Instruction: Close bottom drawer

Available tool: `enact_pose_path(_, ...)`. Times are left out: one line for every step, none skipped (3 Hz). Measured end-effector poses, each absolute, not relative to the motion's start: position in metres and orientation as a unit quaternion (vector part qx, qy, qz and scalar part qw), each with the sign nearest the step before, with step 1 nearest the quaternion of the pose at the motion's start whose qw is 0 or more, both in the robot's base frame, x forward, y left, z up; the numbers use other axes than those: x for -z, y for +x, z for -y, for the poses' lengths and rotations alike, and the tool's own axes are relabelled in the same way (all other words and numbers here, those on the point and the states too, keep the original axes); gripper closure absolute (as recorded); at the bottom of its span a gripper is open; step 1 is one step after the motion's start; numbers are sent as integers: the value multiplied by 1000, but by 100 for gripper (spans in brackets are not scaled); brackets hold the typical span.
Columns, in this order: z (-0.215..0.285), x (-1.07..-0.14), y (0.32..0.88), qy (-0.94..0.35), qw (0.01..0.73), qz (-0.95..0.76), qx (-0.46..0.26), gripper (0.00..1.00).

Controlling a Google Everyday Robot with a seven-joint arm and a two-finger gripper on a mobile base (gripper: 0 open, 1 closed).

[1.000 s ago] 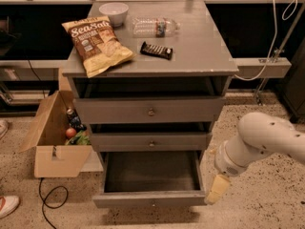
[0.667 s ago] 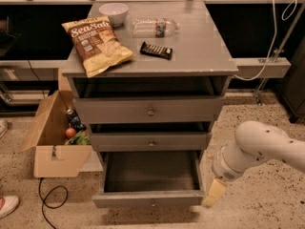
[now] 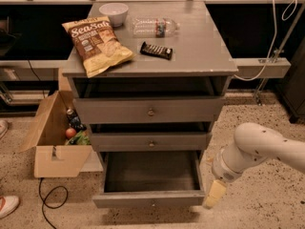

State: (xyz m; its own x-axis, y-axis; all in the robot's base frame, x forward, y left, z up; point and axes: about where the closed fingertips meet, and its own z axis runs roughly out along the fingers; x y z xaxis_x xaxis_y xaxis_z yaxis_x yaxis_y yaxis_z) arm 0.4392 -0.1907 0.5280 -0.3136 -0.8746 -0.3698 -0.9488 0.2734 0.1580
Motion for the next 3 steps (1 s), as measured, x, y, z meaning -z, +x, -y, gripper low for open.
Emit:
enact_pose_path(197,-452,434,-577,60,-776,-249,0)
enact_pose_path(202,-399,428,-586,72,-757,-280,0)
enact_pose_path(194,-349,417,-596,104,-733,-311,0)
